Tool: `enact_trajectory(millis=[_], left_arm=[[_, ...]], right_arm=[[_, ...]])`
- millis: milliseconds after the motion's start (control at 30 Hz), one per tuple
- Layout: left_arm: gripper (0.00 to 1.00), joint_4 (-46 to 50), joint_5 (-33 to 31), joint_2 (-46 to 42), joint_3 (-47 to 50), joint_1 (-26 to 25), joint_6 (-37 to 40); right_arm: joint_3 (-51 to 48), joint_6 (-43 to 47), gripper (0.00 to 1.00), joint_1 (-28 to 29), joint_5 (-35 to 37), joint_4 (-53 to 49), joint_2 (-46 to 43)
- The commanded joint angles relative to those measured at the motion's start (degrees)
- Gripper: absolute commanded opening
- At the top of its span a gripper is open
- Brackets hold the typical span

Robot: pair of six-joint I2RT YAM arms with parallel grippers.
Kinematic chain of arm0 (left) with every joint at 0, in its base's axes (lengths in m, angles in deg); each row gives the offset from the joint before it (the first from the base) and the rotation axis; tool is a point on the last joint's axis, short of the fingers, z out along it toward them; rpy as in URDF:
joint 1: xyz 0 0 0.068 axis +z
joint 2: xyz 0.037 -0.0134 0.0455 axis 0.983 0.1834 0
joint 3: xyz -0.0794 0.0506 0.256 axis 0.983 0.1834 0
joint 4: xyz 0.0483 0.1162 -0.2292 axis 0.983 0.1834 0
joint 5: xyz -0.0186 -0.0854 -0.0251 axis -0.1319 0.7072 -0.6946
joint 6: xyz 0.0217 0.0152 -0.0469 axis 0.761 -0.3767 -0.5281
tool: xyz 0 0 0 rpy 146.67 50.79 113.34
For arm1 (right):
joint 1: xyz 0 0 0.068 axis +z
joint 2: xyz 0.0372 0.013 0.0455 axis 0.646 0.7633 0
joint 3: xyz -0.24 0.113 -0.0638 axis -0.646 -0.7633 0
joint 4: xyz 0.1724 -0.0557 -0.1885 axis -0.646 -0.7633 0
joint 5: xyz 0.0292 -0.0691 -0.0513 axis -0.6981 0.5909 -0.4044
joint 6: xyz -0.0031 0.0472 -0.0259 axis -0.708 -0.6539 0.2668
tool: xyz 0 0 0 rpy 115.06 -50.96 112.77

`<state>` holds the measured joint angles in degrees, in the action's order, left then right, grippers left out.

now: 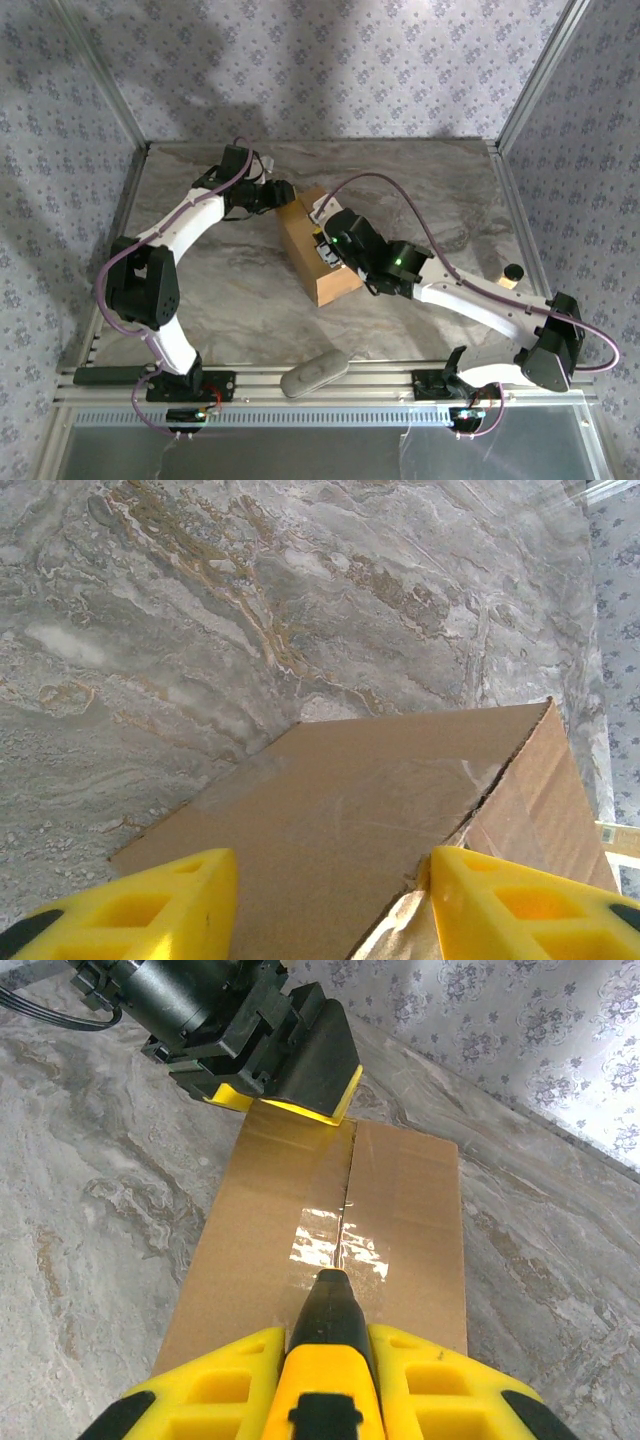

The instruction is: Unpack the express box

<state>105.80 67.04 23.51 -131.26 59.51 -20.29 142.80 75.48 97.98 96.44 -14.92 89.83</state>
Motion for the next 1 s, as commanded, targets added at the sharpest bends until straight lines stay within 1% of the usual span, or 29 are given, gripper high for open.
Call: enact_trajectory(millis=[0, 167, 467, 833, 900, 967], left_arm=[[0.53, 3.8, -2.3, -0.7, -1.4, -1.1, 0.6], [0.53, 3.8, -2.1, -1.8, -1.7, -1.7, 0.5], [0.53, 2.7, -1.1, -0.3, -2.1, -3.5, -0.4], [0.52, 2.5, -1.8, -0.4, -0.6, -3.6, -0.7], [0.52, 2.6, -2.0, -0.4, -0.6, -3.6, -0.6], [0.51, 2.7, -2.2, -0.5, -0.6, -3.5, -0.6]], right_arm=[[1.2, -0.8, 0.0, 0.5, -3.6, -2.8, 0.8], [3.1, -1.2, 0.0, 0.3, -3.6, -2.8, 1.0], [4.2, -1.5, 0.0, -0.1, -3.8, -3.0, 1.9], [6.3, -3.0, 0.0, -1.2, -4.2, -3.7, 4.4], [6.2, -3.3, 0.05, -1.5, -4.2, -3.4, 4.5], [6.1, -3.4, 0.07, -1.7, -4.4, -3.2, 4.5]])
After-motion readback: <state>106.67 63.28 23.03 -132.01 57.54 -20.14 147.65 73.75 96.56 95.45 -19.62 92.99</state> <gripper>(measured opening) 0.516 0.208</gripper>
